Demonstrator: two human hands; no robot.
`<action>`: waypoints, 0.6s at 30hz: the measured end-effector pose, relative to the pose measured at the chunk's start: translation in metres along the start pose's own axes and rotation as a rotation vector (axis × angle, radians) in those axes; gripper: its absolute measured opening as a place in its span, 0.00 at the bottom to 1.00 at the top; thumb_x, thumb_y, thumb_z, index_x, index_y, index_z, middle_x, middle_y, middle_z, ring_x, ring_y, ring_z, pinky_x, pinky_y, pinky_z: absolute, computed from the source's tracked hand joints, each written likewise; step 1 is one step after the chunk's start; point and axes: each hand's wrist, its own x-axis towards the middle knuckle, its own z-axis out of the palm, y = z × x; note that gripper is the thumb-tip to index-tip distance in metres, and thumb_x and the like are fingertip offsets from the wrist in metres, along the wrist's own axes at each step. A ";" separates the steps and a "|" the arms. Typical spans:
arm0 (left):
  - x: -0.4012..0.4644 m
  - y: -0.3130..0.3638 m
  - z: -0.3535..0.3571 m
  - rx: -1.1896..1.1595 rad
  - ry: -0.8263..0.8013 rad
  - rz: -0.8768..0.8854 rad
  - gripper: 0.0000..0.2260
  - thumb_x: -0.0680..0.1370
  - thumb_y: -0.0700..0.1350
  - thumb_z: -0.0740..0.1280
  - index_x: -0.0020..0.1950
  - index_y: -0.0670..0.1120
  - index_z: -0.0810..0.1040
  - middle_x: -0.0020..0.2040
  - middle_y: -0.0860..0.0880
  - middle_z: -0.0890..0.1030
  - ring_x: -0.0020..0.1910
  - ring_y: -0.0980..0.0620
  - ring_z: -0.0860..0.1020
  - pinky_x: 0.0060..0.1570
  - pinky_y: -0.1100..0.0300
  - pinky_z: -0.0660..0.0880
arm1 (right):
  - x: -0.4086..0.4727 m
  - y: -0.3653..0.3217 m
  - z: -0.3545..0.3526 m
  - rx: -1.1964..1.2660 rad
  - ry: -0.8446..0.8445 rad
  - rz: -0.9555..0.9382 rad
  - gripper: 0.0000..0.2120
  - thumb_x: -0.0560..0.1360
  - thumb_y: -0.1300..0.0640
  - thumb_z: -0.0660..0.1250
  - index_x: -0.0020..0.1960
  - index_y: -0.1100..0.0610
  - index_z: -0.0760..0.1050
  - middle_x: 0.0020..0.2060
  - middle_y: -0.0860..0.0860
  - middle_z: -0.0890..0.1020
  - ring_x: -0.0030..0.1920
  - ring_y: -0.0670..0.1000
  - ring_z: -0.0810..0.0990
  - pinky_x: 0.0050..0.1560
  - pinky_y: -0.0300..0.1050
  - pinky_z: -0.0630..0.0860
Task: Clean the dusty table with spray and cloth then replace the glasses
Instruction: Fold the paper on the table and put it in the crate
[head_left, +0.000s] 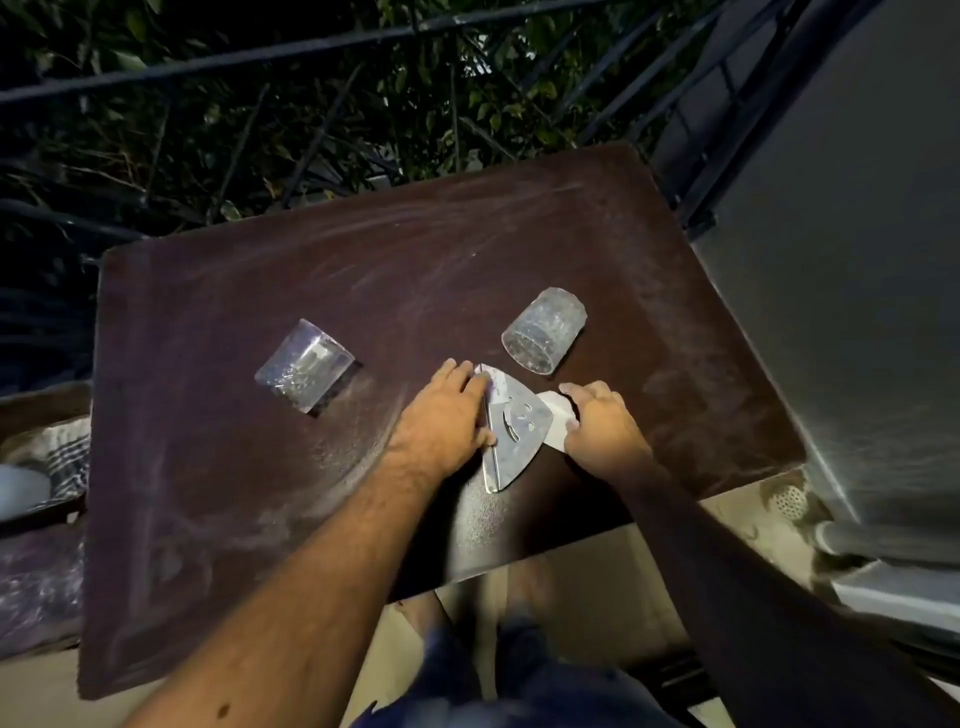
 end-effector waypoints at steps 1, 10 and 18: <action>0.006 0.002 0.001 -0.028 -0.019 0.011 0.39 0.78 0.55 0.71 0.83 0.46 0.55 0.84 0.46 0.54 0.83 0.45 0.48 0.80 0.54 0.49 | 0.002 0.003 0.000 0.025 0.001 -0.001 0.29 0.76 0.60 0.62 0.76 0.52 0.65 0.67 0.54 0.69 0.68 0.57 0.67 0.70 0.51 0.67; 0.041 0.020 0.004 0.031 -0.166 -0.015 0.41 0.79 0.38 0.69 0.84 0.56 0.48 0.84 0.54 0.45 0.83 0.45 0.45 0.75 0.41 0.65 | 0.021 0.012 -0.006 0.093 -0.075 0.011 0.36 0.72 0.51 0.74 0.77 0.52 0.65 0.67 0.54 0.68 0.68 0.57 0.67 0.71 0.47 0.63; 0.049 0.025 0.003 -0.038 -0.184 -0.035 0.39 0.74 0.36 0.74 0.81 0.51 0.60 0.80 0.51 0.60 0.83 0.44 0.49 0.77 0.43 0.64 | 0.025 0.014 -0.001 0.183 -0.066 0.028 0.34 0.68 0.55 0.78 0.72 0.52 0.72 0.63 0.55 0.69 0.65 0.58 0.70 0.71 0.48 0.66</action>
